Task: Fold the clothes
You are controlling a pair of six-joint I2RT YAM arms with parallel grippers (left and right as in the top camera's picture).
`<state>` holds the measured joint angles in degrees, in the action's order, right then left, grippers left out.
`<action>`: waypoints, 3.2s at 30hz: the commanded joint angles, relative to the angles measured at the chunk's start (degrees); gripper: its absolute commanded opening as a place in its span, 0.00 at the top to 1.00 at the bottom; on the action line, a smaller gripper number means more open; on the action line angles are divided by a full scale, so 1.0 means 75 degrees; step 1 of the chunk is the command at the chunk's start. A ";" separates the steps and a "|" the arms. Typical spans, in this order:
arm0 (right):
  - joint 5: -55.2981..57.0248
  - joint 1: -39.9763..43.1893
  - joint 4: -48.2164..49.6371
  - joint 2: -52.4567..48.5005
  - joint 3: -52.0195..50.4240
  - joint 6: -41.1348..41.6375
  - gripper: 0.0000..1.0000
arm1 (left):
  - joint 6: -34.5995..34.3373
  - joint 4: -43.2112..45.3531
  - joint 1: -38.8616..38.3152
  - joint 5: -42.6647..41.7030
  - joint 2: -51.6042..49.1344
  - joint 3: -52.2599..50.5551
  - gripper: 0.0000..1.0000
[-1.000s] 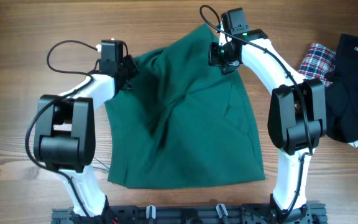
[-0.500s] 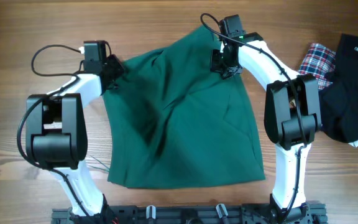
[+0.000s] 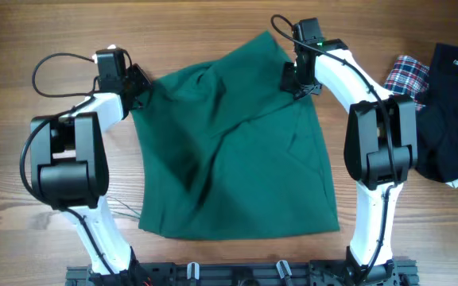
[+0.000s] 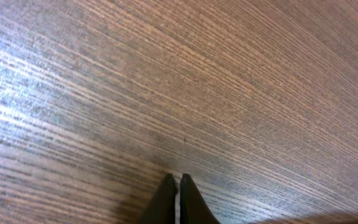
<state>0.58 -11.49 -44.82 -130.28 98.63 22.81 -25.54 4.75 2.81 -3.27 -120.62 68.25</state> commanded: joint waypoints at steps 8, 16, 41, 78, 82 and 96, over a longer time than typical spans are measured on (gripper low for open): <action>0.0982 0.0388 -0.0539 -0.0268 -0.0268 0.0702 0.96 | 0.0892 -0.0997 0.0140 0.0391 -0.0411 0.0519 0.92; 0.0956 0.0385 -0.0656 -0.0268 -0.0268 0.1180 0.95 | 0.0886 -0.4581 -0.0262 -0.0443 0.0522 0.2806 0.90; 0.0784 0.0385 -0.0743 -0.0268 -0.0268 0.0956 0.95 | 0.0350 -0.4135 -0.0428 -0.1419 -0.1393 0.2804 0.95; -0.2119 0.0495 0.1818 0.0443 0.1236 -0.1749 0.00 | 0.1093 -0.6624 0.0105 -0.1102 -0.0204 0.3882 0.21; -0.2142 0.0493 0.2174 -0.0041 0.1236 -0.1553 0.00 | 0.1096 -0.6513 0.0105 -0.1105 -0.0376 0.3882 0.22; -0.1597 0.0501 0.2734 -0.0962 0.1239 -0.1440 0.00 | 0.0889 -0.6263 0.0105 -0.1743 -0.1271 0.3882 0.23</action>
<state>-12.56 -8.05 -24.34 -134.89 107.42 11.29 -17.74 -42.15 3.18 -14.09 -127.96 96.88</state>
